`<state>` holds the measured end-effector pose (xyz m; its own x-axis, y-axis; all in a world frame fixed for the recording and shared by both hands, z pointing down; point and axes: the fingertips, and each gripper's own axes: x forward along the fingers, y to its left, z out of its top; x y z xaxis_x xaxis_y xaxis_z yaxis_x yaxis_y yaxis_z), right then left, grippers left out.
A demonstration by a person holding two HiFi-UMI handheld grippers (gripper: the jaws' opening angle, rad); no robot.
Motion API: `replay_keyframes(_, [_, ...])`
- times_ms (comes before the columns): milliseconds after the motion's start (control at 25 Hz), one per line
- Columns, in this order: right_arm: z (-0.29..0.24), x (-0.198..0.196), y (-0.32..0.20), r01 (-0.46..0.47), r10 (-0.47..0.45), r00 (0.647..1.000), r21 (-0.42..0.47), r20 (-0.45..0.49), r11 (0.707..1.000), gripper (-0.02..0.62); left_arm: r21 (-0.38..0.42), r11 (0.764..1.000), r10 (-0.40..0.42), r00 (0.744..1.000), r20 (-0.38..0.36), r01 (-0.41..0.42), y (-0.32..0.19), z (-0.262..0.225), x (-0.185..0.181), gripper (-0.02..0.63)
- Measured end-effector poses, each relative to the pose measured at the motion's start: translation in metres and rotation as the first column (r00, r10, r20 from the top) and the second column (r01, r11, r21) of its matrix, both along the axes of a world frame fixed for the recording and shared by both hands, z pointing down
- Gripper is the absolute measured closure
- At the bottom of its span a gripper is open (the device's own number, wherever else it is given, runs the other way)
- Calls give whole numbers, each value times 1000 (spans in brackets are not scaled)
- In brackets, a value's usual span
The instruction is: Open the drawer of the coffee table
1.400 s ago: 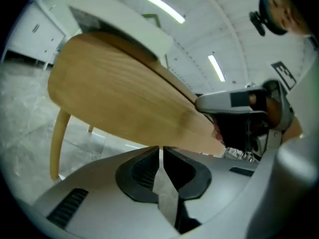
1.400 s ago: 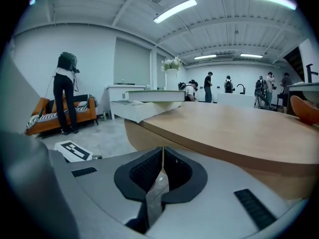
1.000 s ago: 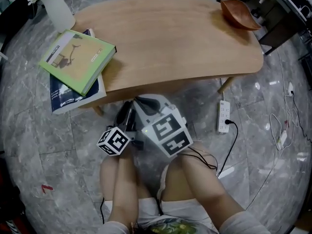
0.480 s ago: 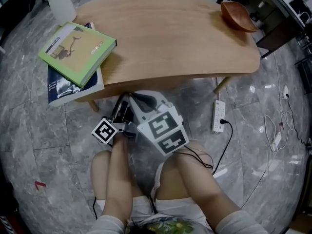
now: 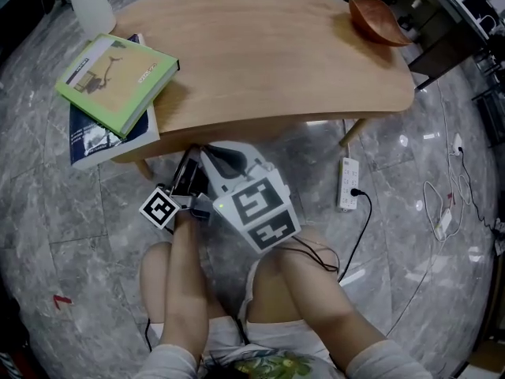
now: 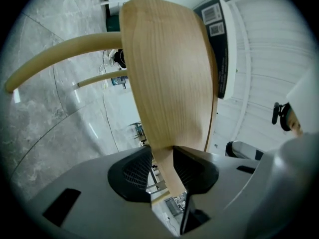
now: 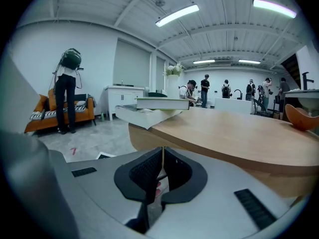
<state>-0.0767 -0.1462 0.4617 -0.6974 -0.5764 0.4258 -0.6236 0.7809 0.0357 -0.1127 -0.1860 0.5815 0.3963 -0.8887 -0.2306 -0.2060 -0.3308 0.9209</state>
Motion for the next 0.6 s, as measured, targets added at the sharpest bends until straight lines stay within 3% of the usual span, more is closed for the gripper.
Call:
replay_keyframes(320, [-3,9,3,-4,4,1000,14,-12,1000,572,21,1000,-9,999,50,8,2,3,0,505])
replay_keyframes(600, [-7,14,0,-10,10,1000,14,5,1000,572,-2,1000,-5,988,152,5,7,8,1,527])
